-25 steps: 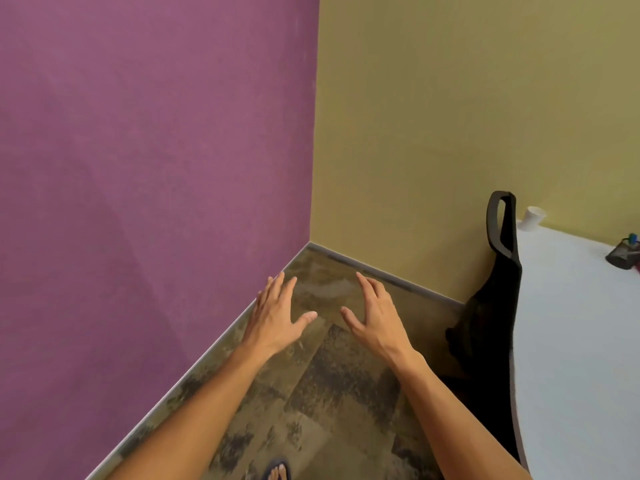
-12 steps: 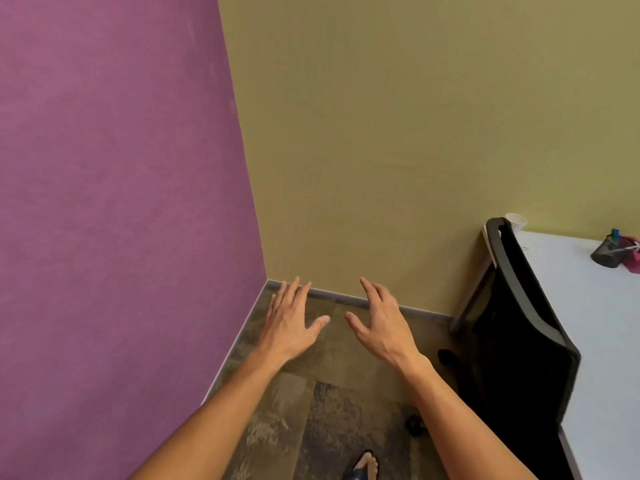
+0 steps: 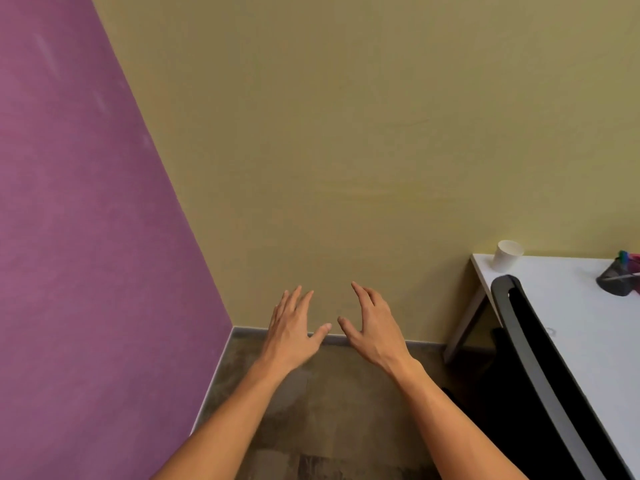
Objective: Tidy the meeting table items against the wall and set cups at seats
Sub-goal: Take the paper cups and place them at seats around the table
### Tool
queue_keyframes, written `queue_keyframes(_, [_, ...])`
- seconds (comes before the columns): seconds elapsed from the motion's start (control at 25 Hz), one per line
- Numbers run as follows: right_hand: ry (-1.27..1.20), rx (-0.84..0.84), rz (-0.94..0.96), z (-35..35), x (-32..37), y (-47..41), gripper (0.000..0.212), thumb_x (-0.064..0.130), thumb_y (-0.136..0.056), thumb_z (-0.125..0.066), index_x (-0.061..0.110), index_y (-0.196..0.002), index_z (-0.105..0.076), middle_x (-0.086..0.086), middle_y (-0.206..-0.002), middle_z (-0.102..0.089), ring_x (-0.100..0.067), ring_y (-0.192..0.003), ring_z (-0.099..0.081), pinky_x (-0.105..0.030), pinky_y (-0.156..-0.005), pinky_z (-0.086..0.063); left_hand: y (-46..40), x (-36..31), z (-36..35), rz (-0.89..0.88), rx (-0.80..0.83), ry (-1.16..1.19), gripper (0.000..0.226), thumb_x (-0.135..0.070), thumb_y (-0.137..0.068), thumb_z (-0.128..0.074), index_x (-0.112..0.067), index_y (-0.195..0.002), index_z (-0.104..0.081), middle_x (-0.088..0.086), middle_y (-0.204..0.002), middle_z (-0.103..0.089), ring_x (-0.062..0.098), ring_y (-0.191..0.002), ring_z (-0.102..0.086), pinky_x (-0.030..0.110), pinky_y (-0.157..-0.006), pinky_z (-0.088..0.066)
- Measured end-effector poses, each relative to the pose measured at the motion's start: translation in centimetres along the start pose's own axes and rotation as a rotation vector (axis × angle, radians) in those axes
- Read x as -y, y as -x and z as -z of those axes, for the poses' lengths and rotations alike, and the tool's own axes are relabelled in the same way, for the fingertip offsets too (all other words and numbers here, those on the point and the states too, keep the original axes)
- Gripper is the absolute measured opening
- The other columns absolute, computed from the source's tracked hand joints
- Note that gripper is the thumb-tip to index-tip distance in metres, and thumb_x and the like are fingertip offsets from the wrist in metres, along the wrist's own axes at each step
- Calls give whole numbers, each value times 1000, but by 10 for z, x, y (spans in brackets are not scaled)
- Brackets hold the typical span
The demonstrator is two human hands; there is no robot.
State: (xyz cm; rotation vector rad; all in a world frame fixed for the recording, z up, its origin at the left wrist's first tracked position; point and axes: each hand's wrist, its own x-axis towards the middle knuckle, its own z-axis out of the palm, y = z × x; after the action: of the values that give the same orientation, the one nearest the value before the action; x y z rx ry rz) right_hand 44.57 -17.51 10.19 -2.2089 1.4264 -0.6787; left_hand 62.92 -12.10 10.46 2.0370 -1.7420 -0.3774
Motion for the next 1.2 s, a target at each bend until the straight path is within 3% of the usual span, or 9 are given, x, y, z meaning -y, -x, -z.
queue_keyframes(0.16, [19,-37,-79,7,-38,-55,77,51,-92,-56,25,-157,-25,-2,-155,-38,-21,-140,-40,-36,-114,-39,-84,-9,-18,-62,46,-7,84,-61,-92,-53,-23,-159,-18,1,-168,-8,21,-155,-1,38,-125,-7])
queue_keyframes(0.36, [49,-185,-314,17,-105,-145,78,53,-92,-57,27,-158,-23,-1,-156,-36,-21,-141,-39,-36,-115,-37,-232,-30,-59,-256,168,36,83,-60,-93,-54,-23,-159,-18,2,-168,-9,21,-155,-2,38,-126,-10])
queue_keyframes(0.52, [57,-260,-444,32,-125,-185,78,54,-92,-57,29,-157,-21,0,-159,-31,-20,-143,-37,-37,-115,-36,-297,-53,-76,-360,267,55,84,-59,-93,-55,-23,-159,-18,2,-168,-10,21,-155,-3,39,-125,-11])
queue_keyframes(0.8, [74,-425,-626,94,-185,-240,77,48,-92,-58,26,-157,-22,-3,-160,-31,-22,-146,-33,-41,-115,-37,-387,-128,-129,-568,383,120,84,-59,-92,-55,-25,-159,-16,1,-168,-7,21,-155,-2,37,-124,-9])
queue_keyframes(0.96, [97,-510,-768,143,-273,-285,76,43,-91,-59,23,-156,-25,-6,-158,-32,-28,-141,-37,-43,-110,-39,-445,-194,-191,-644,457,157,84,-59,-92,-55,-26,-159,-17,-1,-168,-6,18,-155,-1,35,-123,-8])
queue_keyframes(1.04, [88,-512,-874,163,-327,-302,79,41,-90,-61,20,-156,-24,-9,-158,-30,-33,-140,-37,-46,-109,-39,-469,-230,-226,-650,491,150,84,-58,-92,-55,-25,-159,-16,-1,-169,-5,18,-155,0,34,-123,-8])
queue_keyframes(1.2, [126,-364,-1048,166,-393,-312,84,43,-89,-62,19,-157,-19,-12,-159,-27,-37,-140,-35,-48,-109,-40,-485,-273,-268,-642,624,115,83,-55,-94,-56,-25,-159,-14,-1,-169,-1,18,-155,2,37,-125,-10])
